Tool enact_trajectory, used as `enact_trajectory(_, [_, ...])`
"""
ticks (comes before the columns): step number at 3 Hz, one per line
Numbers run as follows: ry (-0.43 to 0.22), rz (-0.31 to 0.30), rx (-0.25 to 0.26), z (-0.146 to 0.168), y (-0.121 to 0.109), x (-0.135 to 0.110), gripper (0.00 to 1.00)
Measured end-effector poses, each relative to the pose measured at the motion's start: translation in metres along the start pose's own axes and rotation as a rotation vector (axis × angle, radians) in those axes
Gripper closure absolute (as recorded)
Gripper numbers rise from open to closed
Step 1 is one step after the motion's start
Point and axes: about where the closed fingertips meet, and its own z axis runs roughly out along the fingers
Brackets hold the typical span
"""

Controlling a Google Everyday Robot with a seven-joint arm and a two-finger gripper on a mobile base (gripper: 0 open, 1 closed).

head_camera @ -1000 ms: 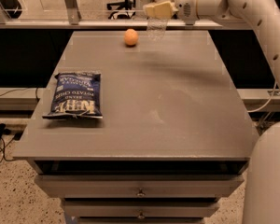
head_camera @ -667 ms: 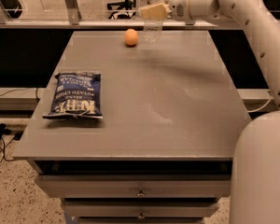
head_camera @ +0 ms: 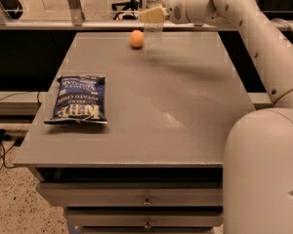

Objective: Move water bottle near orange

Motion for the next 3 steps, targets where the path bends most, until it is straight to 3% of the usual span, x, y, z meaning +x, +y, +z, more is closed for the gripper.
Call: enact_trajectory(3, [0.051, 0.044, 0.042, 0.015, -0.017, 0.021, 1.00])
